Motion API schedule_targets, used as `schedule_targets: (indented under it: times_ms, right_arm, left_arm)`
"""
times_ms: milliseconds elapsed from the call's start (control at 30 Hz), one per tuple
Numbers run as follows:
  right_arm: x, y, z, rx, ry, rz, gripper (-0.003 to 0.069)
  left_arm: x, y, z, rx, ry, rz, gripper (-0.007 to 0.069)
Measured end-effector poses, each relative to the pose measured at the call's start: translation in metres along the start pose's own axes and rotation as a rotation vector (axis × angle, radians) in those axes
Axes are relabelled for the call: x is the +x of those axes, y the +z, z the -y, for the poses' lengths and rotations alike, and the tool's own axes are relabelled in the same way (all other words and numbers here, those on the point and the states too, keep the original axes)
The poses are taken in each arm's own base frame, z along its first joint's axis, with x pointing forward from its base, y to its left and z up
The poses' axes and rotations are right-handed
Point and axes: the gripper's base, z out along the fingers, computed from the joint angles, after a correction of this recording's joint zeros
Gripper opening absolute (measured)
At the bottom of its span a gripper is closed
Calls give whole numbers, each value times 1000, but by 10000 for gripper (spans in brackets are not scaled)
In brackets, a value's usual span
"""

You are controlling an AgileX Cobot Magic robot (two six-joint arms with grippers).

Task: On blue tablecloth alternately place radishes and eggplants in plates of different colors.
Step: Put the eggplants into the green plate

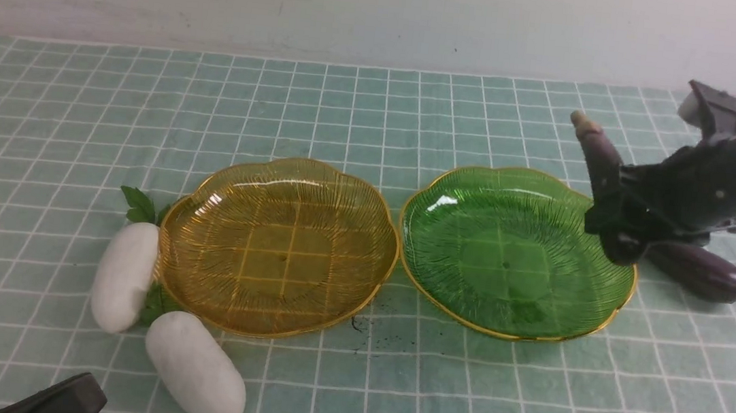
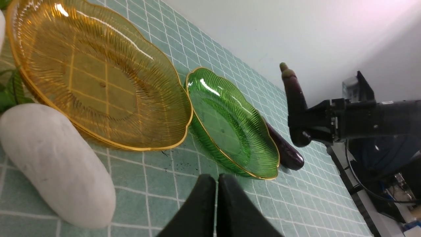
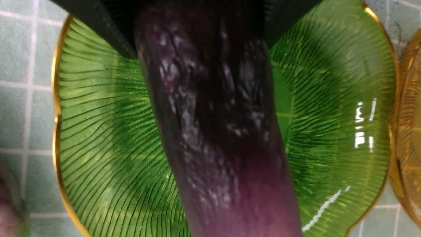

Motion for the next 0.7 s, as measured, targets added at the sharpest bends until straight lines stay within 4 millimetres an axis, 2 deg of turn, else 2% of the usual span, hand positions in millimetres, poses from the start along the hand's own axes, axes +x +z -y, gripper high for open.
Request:
schedule_targets:
  times_ms: [133,233,333,367,433,533,700]
  right_arm:
    - [3,27,4,1,12,-29,378]
    - [6,39,7,1,27,-47,385]
    - [8,47,10,4,35,-62,447]
    - [9,49,11,5,37,-66,505]
    - [7,49,12,5,38,-63,595]
    - [-1,43,15,12,28,-37,662]
    - [-24,21,35,95,-47,14,687]
  left_arm:
    - [0,0,0,0,0,0,-8]
    - [0,0,0,-3,5,1,-8]
    - [0,0,-1,-10,20,-2,-8]
    - [0,0,-1,-14,27,-4,-8]
    - [1,0,-2,-18,36,-6,-8]
    - [1,0,-2,-20,40,-7,-8]
    - [1,0,-2,-19,42,-11,-8]
